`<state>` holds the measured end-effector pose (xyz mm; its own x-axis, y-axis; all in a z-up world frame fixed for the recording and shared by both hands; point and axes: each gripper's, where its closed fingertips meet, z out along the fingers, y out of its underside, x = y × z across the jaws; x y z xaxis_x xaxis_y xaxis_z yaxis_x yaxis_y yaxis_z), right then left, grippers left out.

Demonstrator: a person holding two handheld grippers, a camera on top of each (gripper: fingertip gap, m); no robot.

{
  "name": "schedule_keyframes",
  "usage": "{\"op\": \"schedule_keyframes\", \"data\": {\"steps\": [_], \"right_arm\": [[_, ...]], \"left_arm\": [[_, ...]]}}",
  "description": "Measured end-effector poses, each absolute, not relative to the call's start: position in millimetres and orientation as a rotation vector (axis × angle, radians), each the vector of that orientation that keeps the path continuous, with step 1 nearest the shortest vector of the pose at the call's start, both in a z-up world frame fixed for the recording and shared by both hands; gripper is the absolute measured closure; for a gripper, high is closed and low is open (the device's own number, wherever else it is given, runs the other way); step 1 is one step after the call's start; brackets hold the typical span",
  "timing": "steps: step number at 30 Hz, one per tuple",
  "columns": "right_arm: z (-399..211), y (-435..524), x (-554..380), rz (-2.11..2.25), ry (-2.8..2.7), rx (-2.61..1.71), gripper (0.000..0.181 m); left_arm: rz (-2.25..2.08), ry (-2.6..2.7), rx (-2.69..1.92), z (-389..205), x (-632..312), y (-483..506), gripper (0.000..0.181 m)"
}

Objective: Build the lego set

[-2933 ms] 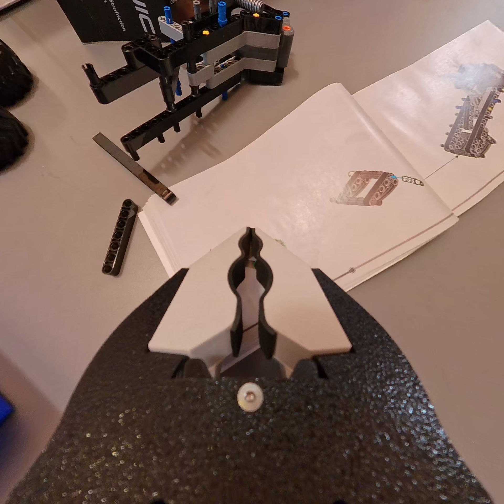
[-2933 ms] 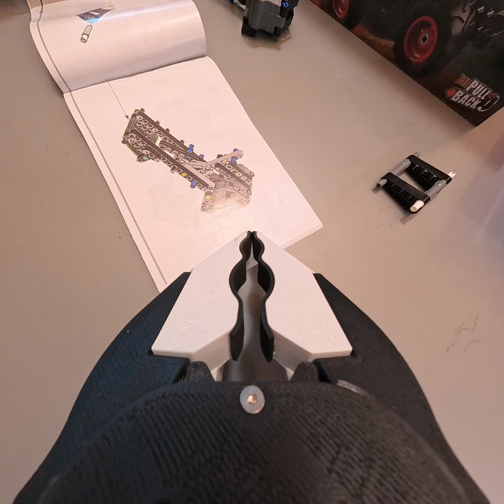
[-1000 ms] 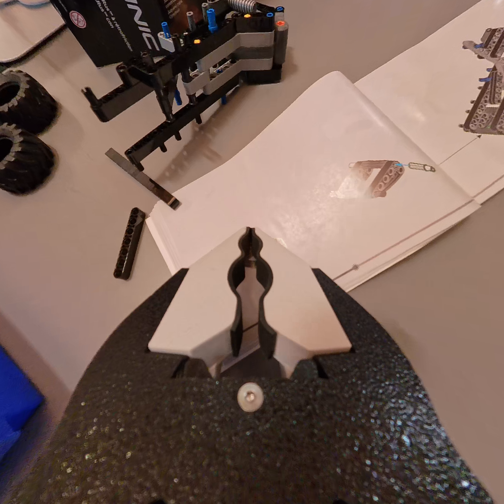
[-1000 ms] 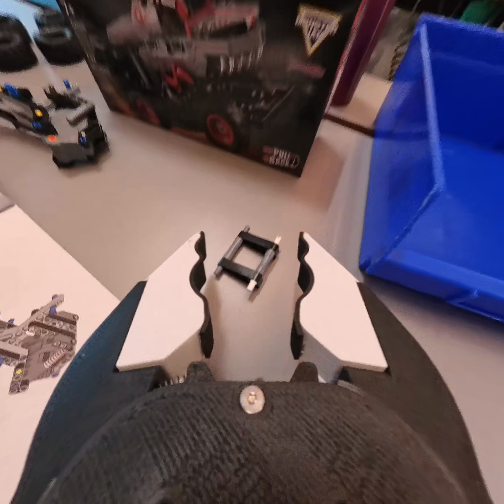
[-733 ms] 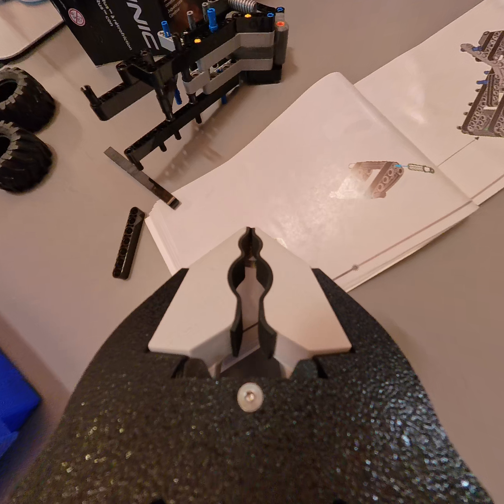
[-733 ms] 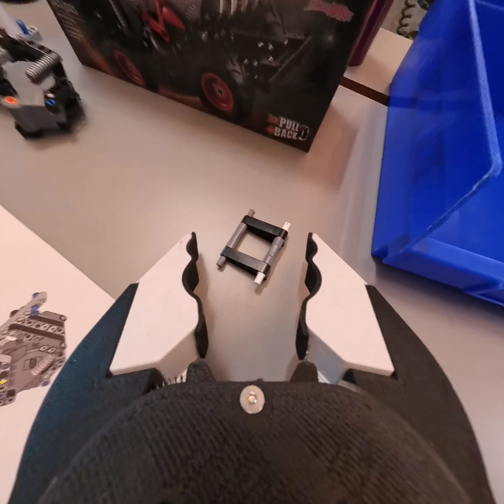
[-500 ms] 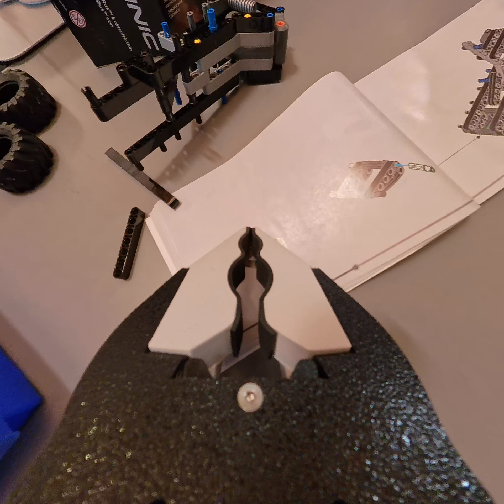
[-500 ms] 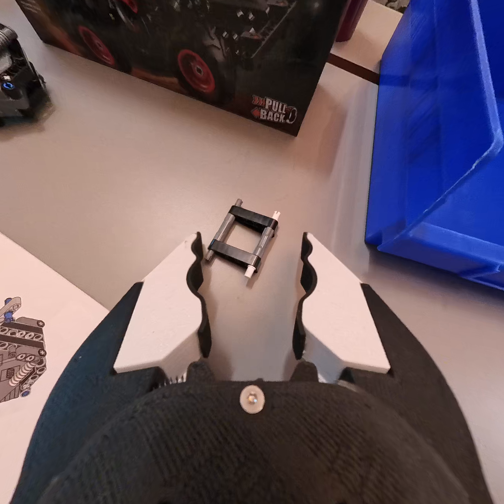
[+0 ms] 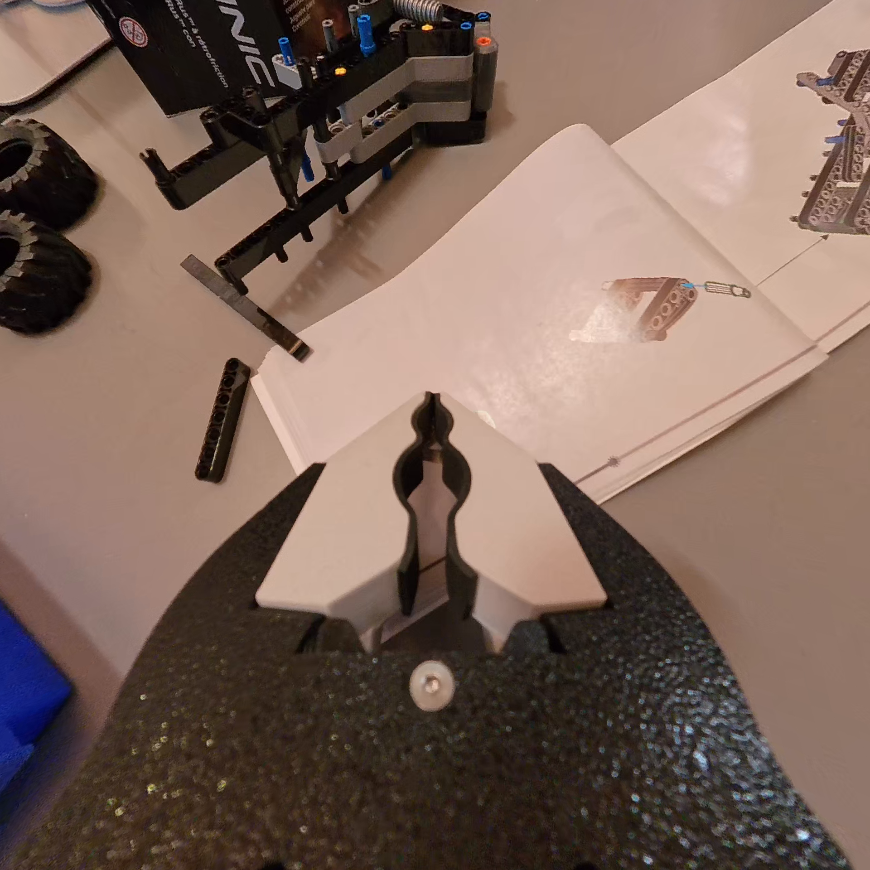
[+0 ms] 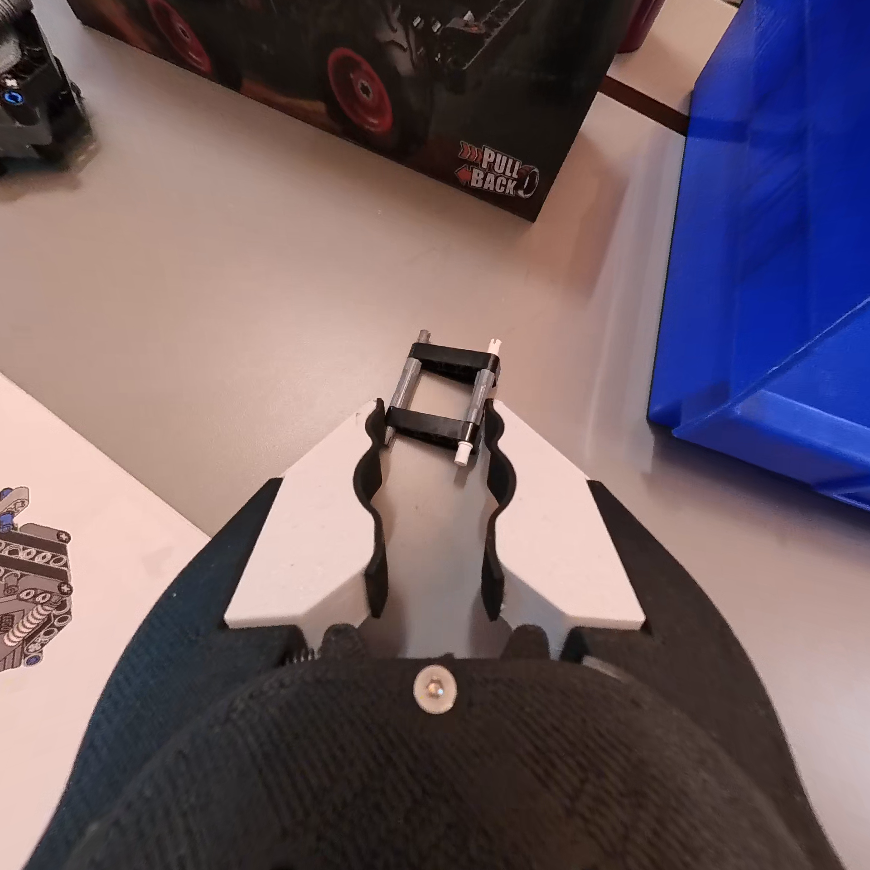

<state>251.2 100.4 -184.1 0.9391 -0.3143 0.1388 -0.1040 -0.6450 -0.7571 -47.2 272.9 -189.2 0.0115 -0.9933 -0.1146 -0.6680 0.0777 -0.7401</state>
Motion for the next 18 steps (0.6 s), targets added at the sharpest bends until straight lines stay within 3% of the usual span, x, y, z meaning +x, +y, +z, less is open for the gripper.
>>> {"op": "schedule_keyframes", "data": {"steps": [10,12,18], "right_arm": [[-176,103,250,-0.400,0.195,-2.248,0.145],[-168,107,246,-0.392,0.156,-2.203,0.176],[-181,106,239,-0.401,0.064,-2.279,0.177]], "left_arm": [[-0.650,1.723,-1.653,-189,-47,273,0.181],[-0.650,1.723,-1.653,-189,-47,273,0.181],[-0.648,1.723,-1.652,-189,-47,273,0.181]]}}
